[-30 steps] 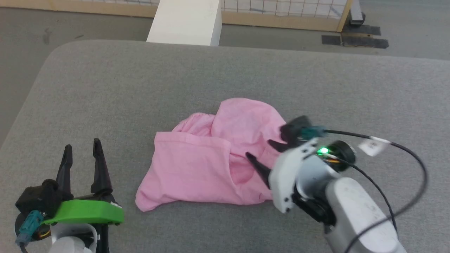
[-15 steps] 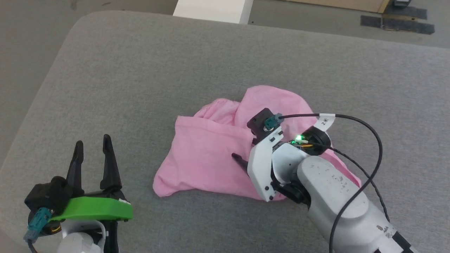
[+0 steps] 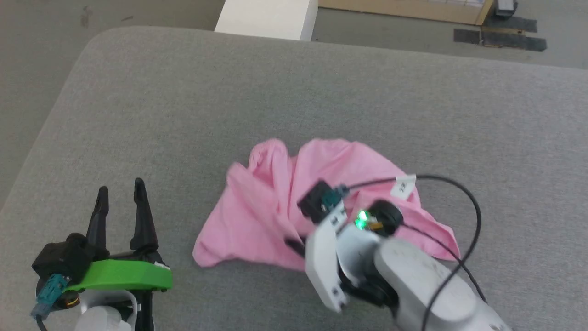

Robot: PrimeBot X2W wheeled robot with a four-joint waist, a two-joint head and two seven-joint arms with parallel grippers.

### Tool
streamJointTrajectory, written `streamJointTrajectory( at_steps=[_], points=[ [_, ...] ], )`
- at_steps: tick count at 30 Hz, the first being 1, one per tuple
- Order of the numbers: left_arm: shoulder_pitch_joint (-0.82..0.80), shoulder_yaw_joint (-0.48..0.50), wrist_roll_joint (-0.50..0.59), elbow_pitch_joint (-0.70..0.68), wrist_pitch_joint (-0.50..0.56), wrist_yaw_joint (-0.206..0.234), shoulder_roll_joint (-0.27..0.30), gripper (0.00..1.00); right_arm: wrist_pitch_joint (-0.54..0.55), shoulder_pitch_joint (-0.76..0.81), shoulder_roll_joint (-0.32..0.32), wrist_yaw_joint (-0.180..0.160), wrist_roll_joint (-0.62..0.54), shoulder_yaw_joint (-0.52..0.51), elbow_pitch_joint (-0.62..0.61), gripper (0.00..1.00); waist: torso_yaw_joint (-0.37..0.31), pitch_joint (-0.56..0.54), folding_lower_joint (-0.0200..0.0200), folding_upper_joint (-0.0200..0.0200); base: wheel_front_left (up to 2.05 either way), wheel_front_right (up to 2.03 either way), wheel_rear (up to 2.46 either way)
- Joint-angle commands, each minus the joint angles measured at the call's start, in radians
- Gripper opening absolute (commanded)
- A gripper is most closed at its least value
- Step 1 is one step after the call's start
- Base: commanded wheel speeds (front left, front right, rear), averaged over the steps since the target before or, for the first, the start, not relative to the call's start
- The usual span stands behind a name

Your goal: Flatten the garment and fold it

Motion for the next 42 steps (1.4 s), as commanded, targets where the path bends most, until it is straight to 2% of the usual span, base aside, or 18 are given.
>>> streamJointTrajectory(
  at_steps=[1,4,6,9,10,11,14,17,19,21,25,27,31,35,39,42],
  points=[
    [-0.005,0.005,0.015,0.002,-0.005,-0.005,-0.003,1.0,0.045,0.054,-0.05,-0.002,0.02,0.004,-0.036,0.0,-0.027,-0.028,0.0,0.0,0.0,0.0,0.0],
    [0.013,0.011,0.02,0.003,-0.005,-0.006,-0.005,1.0,0.194,0.171,-0.172,-0.002,0.05,-0.02,-0.135,0.0,-0.049,-0.051,0.0,0.0,0.0,0.0,0.0],
    [0.026,0.013,0.023,0.003,-0.005,-0.007,-0.006,1.0,0.286,0.254,-0.229,-0.002,0.064,-0.064,-0.194,0.0,-0.064,-0.064,0.0,0.0,0.0,0.0,0.0],
    [0.039,0.01,0.027,0.003,-0.005,-0.007,-0.006,1.0,0.42,0.369,-0.271,-0.002,0.06,-0.14,-0.265,0.0,-0.083,-0.078,0.0,0.0,0.0,0.0,0.0],
    [0.042,0.006,0.029,0.004,-0.004,-0.007,-0.006,1.0,0.46,0.407,-0.274,-0.002,0.05,-0.174,-0.294,0.24,-0.089,-0.081,0.0,0.0,0.0,0.0,0.0],
    [0.043,0.003,0.029,0.005,-0.003,-0.007,-0.007,1.0,0.48,0.44,-0.266,-0.002,0.039,-0.212,-0.329,1.0,-0.095,-0.085,0.0,0.0,0.0,0.0,0.0],
    [0.046,-0.006,0.029,0.008,0.007,-0.01,-0.004,1.0,0.441,0.501,-0.199,-0.002,0.02,-0.338,-0.432,1.0,-0.108,-0.095,0.0,0.0,0.0,0.0,0.0],
    [0.044,-0.02,0.026,0.009,0.027,-0.018,-0.002,1.0,0.306,0.529,-0.084,-0.002,0.008,-0.504,-0.535,1.0,-0.117,-0.107,0.0,0.0,0.0,0.0,0.0],
    [0.038,-0.035,0.022,0.009,0.047,-0.024,-0.003,1.0,0.223,0.537,-0.033,-0.002,-0.028,-0.601,-0.58,1.0,-0.121,-0.114,0.0,0.0,0.0,0.0,0.0],
    [0.026,-0.058,0.016,0.007,0.079,-0.035,-0.004,1.0,0.149,0.547,-0.001,-0.002,-0.065,-0.705,-0.604,1.0,-0.126,-0.119,0.0,0.0,0.0,0.0,0.0],
    [-0.021,-0.126,-0.004,0.008,0.179,-0.064,-0.008,1.0,0.047,0.571,0.024,-0.002,-0.119,-0.886,-0.611,1.0,-0.141,-0.122,0.0,0.0,0.0,0.0,0.0],
    [-0.06,-0.172,-0.024,0.016,0.251,-0.079,-0.013,1.0,0.0,0.582,0.025,-0.002,-0.093,-0.947,-0.592,1.0,-0.155,-0.113,0.0,0.0,0.0,0.0,0.0],
    [-0.155,-0.285,-0.072,0.079,0.463,-0.1,-0.02,1.0,-0.046,0.596,0.026,-0.002,-0.081,-0.967,-0.558,1.0,-0.197,-0.09,0.0,0.0,0.0,0.0,0.0],
    [-0.237,-0.389,-0.095,0.159,0.692,-0.109,0.001,1.0,-0.072,0.592,0.026,-0.002,-0.067,-0.953,-0.536,1.0,-0.243,-0.062,0.0,0.0,0.0,0.0,0.0],
    [-0.282,-0.454,-0.095,0.222,0.811,-0.112,0.027,1.0,-0.093,0.582,0.026,-0.002,-0.06,-0.938,-0.52,1.0,-0.281,-0.037,0.0,0.0,0.0,0.0,0.0],
    [-0.292,-0.484,-0.095,0.267,0.851,-0.113,0.038,1.0,-0.107,0.577,0.026,-0.002,-0.055,-0.933,-0.511,1.0,-0.296,-0.023,0.0,0.0,0.0,0.0,0.0]
  ],
)
